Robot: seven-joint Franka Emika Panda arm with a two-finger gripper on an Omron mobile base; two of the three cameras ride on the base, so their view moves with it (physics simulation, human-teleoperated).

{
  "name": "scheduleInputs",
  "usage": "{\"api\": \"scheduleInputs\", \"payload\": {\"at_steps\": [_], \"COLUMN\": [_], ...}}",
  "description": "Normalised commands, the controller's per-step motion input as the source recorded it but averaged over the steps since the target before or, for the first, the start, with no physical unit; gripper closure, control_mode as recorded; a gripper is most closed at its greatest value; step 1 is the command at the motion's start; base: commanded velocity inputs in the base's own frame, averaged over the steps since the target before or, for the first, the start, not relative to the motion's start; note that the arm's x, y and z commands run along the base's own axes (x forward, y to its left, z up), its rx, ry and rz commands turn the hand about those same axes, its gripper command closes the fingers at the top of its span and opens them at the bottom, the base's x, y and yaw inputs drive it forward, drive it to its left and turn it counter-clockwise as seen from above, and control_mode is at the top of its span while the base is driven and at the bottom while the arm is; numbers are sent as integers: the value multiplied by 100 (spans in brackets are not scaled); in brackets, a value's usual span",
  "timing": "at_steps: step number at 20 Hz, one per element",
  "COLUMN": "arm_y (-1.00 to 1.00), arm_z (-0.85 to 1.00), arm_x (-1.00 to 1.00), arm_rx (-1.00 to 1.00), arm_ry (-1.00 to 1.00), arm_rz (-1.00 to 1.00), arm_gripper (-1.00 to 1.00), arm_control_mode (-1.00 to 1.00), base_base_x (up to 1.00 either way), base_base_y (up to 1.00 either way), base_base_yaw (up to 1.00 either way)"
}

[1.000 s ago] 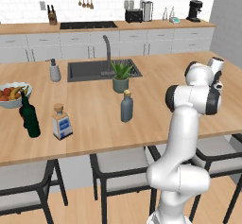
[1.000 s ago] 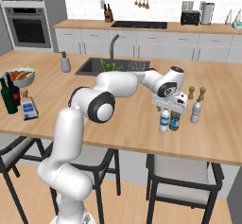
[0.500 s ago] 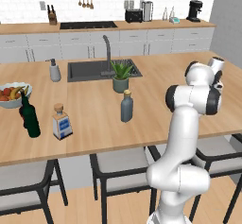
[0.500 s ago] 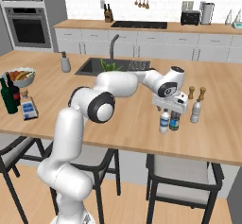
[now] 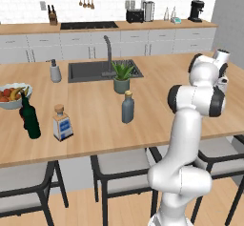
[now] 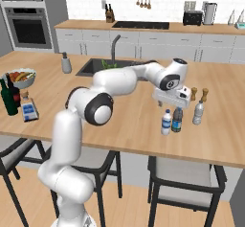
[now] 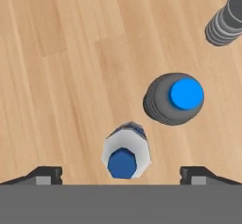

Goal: Move the plastic bottles in the middle to the plastics group, and the glass bottles in the middle to the glass group.

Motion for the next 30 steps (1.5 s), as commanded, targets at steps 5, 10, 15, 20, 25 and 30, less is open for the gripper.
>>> {"api": "scheduleInputs", "payload": {"at_steps": [5, 10, 15, 20, 25, 30], "arm_y": [45, 86, 98, 100, 95, 84], "arm_z": [32, 11, 8, 10, 9, 24], "arm_x": [-63, -55, -42, -23, 2, 12], "arm_rx": [-4, -13, -21, -17, -3, 0], "arm_ry": [0, 0, 0, 0, 0, 0], "arm_rz": [0, 3, 2, 12, 24, 18], "arm_gripper": [-100, -100, -100, -100, -100, -100], "arm_control_mode": [-100, -100, -100, -100, -100, -100], "base_base_x": [0, 0, 0, 0, 0, 0], "base_base_y": [0, 0, 0, 0, 0, 0], "base_base_yaw": [0, 0, 0, 0, 0, 0]}}
